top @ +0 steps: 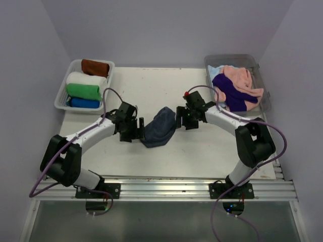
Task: Roll the towels
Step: Flatten the towel
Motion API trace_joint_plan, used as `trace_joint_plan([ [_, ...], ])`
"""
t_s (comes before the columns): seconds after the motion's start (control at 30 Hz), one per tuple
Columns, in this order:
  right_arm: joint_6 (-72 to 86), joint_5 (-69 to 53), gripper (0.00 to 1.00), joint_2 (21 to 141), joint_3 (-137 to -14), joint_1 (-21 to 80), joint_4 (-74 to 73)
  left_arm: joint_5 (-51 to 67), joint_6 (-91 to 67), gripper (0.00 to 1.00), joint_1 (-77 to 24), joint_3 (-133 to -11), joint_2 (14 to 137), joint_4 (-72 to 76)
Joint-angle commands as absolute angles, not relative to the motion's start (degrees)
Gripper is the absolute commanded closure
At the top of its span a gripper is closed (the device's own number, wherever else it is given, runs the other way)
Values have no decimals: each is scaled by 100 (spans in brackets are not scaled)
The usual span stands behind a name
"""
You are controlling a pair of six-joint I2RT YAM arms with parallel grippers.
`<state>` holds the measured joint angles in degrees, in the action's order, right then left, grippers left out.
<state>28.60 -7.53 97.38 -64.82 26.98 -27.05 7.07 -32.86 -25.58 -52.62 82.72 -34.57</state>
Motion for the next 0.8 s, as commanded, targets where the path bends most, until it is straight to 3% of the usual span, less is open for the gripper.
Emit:
trace_joint_plan([
  [0.0,3005,-1292,34,9799,-6337,2944,-2172,984,-3761,21,-2873,-5002,8253,-2682],
  [0.2,2988,-1160,37,10063,-6460,3032,-1925,1327,-4139,25,-3058,-4799,8832,-1978],
  [0.3,2988,-967,41,10344,-6679,3024,-1907,1249,-4227,42,-3059,-4886,9263,-2091],
  [0.33,2971,-932,43,10501,-6741,3032,-1890,1196,-4236,56,-3067,-4956,9420,-2161],
  [0.47,2944,-914,50,10844,-6996,3032,-1706,932,-4298,75,-3050,-5080,9510,-2355],
  [0.6,2909,-774,82,10986,-7233,3041,-1635,827,-4280,100,-3050,-5413,9396,-2504],
  [0.67,2892,-677,100,10943,-7364,3032,-1748,730,-4228,100,-2980,-5764,9343,-2697],
  [0.77,2830,-414,100,10688,-7794,3023,-1845,755,-4035,100,-2691,-6344,9229,-2900],
])
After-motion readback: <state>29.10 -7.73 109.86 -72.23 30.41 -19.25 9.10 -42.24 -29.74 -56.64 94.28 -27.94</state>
